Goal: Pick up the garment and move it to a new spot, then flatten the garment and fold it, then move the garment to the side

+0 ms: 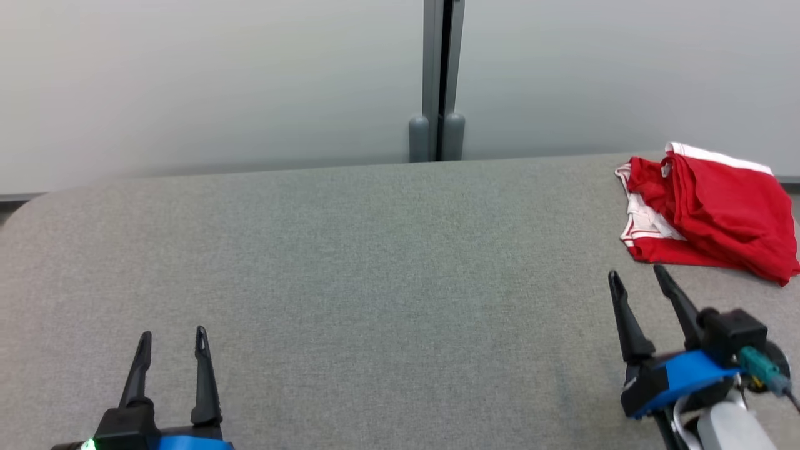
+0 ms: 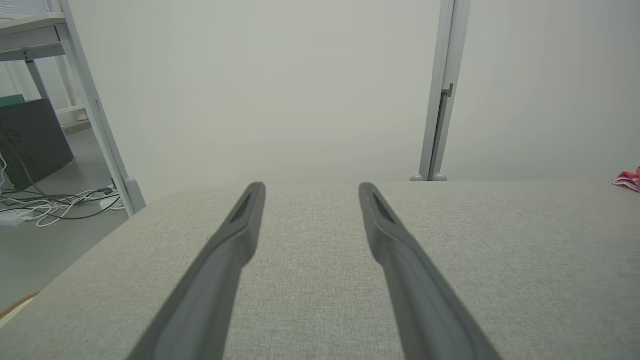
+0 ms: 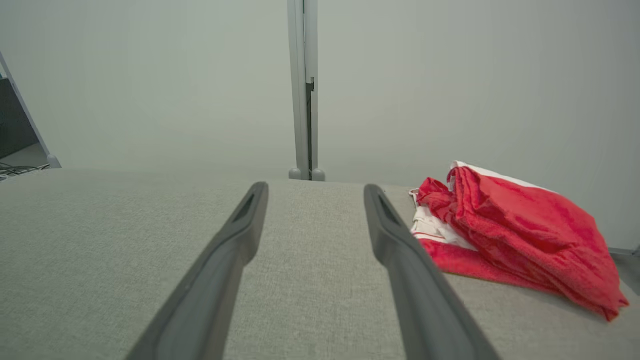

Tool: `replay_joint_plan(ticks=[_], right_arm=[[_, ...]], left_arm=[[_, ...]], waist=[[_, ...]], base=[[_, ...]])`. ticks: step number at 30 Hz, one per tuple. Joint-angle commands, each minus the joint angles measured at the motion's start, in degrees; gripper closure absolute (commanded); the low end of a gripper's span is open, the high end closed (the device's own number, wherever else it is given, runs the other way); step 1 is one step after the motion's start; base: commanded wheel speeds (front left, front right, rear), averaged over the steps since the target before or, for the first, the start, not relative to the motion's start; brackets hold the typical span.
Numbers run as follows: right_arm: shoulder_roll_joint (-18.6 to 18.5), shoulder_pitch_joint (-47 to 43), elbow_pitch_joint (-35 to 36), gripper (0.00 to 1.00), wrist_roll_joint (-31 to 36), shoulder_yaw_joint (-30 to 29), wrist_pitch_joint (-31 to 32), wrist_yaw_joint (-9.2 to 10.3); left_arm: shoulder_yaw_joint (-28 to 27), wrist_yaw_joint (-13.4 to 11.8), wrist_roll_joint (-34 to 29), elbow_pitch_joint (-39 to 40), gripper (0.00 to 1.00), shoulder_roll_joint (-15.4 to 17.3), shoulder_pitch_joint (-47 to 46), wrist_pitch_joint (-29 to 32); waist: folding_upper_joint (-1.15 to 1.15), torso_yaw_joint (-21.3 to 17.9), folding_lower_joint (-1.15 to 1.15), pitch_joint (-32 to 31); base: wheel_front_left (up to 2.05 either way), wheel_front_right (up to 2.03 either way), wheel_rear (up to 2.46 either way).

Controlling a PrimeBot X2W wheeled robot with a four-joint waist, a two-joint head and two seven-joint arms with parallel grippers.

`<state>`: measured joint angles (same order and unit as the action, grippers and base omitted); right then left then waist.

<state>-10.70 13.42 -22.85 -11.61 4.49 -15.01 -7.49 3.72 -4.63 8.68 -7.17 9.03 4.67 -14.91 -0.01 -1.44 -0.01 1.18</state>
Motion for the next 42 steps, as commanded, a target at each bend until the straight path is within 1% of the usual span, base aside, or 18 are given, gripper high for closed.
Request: replay_joint_plan(ticks=[1,7,13,16,19,25,42], right_arm=[[1.18,-3.20,1.06,0.00,0.89,-1.04,-0.22,-0.01],[4.25,-9.51,4.46,0.00,3.00,-4.77,-0.01,-0.01],[6.47,-12.38,7.36,0.00,4.41,-6.86,1.03,-0.01],[6.94,-13.11,8.16,0.00,4.75,-7.12,1.42,-0.01],[7.32,-13.54,8.52,0.00,4.98,-7.14,1.79,-0.01],[7.55,-13.53,8.90,0.00,5.34,-7.14,2.14,-0.01],[7.81,-13.74,8.89,0.00,5.30,-7.55,2.66,-0.01]], left_arm=[[0.09,0.35,0.31,-0.81,0.00,0.23,0.87,-0.24],[0.81,1.16,0.65,-3.05,0.00,0.82,0.28,-0.25],[1.55,1.78,0.84,-4.69,0.00,1.22,-0.83,0.08],[1.89,2.00,0.95,-5.14,0.00,1.02,-1.60,0.30],[1.82,2.55,1.42,-6.32,0.00,1.48,-2.18,0.27],[1.94,2.58,1.92,-7.42,0.00,1.66,-3.24,0.13],[2.80,1.72,1.92,-8.77,0.00,2.20,-4.76,-0.04]], waist=[[0.01,0.22,0.01,-0.88],[0.01,1.25,0.01,-2.22],[0.01,1.49,0.01,-2.62],[0.01,1.38,0.01,-2.74],[0.01,1.18,0.01,-2.67],[0.01,0.84,0.01,-2.49],[0.01,0.66,0.01,-2.41]], base=[[0.00,0.00,0.00],[0.00,0.00,0.00],[0.00,0.00,0.00],[0.00,0.00,0.00],[0.00,0.00,0.00],[0.00,0.00,0.00],[0.00,0.00,0.00]])
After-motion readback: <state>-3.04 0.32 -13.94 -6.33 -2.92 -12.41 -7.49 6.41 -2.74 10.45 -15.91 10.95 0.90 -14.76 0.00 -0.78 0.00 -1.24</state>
